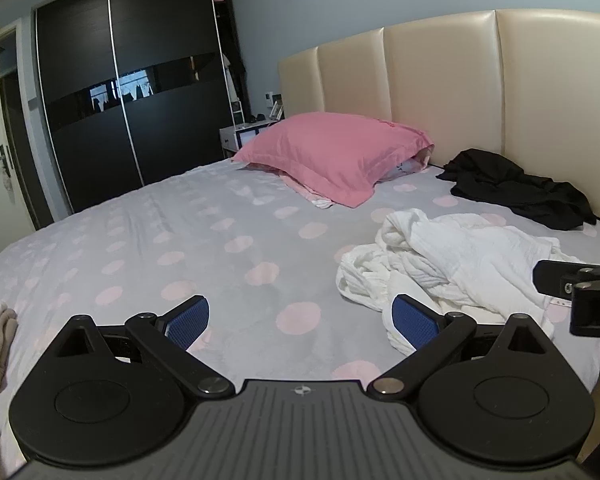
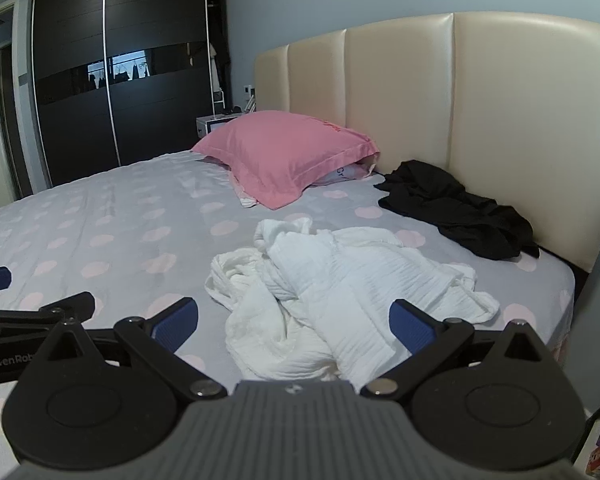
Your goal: Fold clothes
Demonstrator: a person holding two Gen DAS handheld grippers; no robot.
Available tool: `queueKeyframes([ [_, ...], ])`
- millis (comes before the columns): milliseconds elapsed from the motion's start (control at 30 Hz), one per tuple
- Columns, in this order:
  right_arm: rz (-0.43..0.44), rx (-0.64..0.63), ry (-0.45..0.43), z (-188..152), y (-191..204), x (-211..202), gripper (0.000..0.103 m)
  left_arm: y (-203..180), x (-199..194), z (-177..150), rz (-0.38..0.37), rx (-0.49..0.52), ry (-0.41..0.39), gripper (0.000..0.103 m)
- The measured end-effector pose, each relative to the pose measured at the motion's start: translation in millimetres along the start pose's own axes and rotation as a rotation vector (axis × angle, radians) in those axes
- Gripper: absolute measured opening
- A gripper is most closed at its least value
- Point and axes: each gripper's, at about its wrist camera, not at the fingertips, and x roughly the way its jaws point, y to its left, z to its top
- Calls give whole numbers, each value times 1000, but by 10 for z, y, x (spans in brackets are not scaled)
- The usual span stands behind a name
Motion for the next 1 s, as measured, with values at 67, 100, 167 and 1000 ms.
queueKeyframes([
  [67,4,-5,-7,-2,8,-15,102,3,1,2,-5,-5,8,100],
  [100,7,-7,-11,-2,12,-23,102,5,1,3,-8,-7,11,100],
  [167,11,-12,-19,-4,20,-38,102,9,2,4,-13,-12,19,100],
  [1000,22,-16,-10,-5,11,-1,102,116,23,-26,-61,-75,81,96],
])
